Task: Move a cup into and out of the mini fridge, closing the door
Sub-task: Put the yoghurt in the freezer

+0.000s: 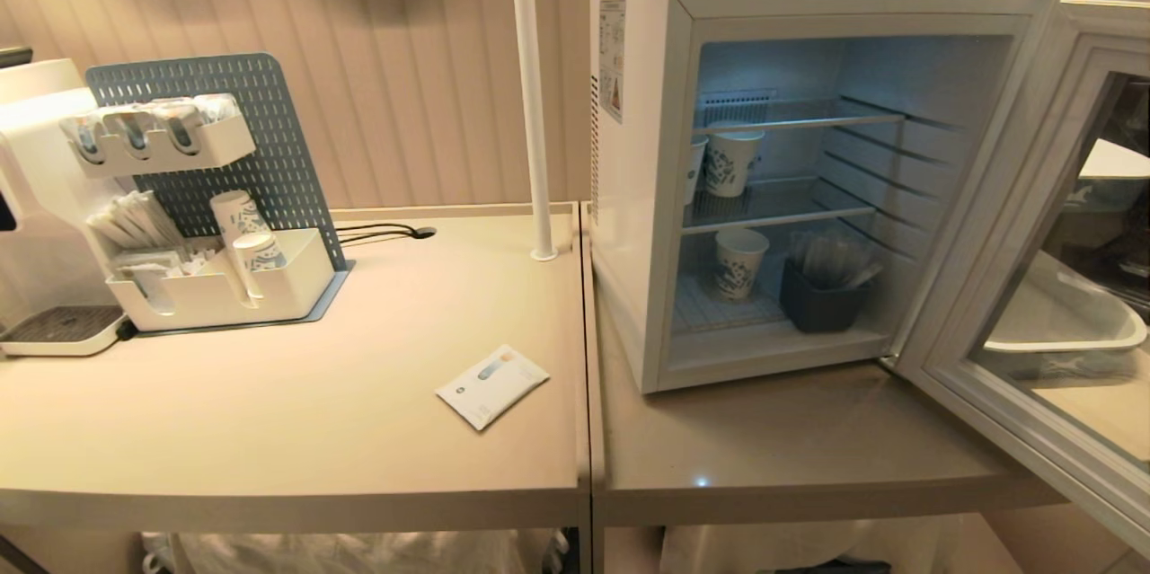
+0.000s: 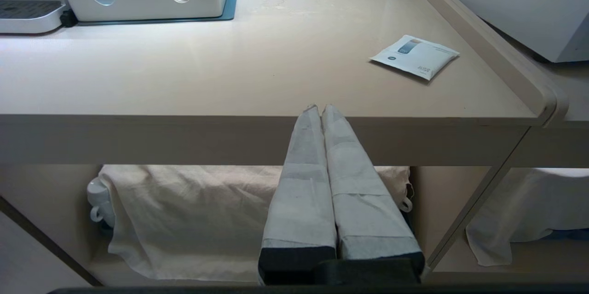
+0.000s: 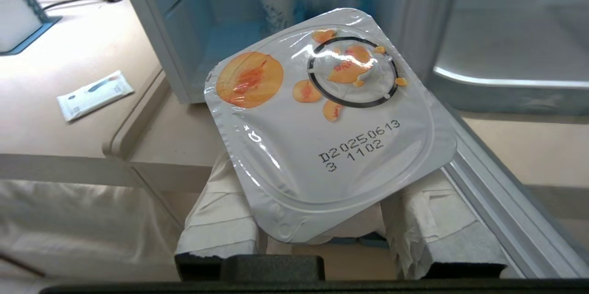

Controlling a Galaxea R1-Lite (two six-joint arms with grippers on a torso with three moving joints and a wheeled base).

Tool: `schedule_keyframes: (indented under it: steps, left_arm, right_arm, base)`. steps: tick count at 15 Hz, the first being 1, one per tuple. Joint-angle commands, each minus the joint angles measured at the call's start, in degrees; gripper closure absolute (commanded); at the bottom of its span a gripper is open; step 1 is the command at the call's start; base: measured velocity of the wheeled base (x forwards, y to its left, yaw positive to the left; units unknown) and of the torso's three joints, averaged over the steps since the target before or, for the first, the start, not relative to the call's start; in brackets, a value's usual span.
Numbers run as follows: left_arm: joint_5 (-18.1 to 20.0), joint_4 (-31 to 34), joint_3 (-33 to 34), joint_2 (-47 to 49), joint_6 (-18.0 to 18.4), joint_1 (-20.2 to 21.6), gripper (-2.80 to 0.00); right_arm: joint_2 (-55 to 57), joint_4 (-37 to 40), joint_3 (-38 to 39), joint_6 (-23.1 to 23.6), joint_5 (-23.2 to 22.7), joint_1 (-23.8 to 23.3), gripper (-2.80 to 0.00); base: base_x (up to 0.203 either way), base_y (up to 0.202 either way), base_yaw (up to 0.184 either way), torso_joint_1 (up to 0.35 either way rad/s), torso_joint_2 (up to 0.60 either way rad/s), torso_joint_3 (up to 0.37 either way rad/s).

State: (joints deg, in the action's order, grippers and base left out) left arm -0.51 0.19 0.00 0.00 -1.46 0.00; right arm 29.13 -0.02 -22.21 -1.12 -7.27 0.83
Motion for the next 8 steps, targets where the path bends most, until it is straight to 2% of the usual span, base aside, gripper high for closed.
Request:
schedule_keyframes:
  steps: [1,5,8]
  left_arm:
    - [0.0,0.0,0.1,0.1,0.0,0.0,0.0]
    - [0.0,0.0,0.1,0.1,0.0,0.0,0.0]
    - [0.0,0.0,0.1,0.1,0.0,0.0,0.0]
  right_arm:
    - [19.1,-7.8,-0.8,0.0,-1.7,0.9,0.0]
    - [42.6,-26.0,-2.5,-0.2,-2.7,4.4,0.0]
    - [55.4,-38.2,-5.2,-1.1,-0.4,7.7,0.0]
  base:
    - [0.0,0.0,0.0,0.0,0.0,0.0]
    - [0.0,0.0,0.0,0.0,0.0,0.0]
    - [0.0,0.0,0.0,0.0,0.0,0.0]
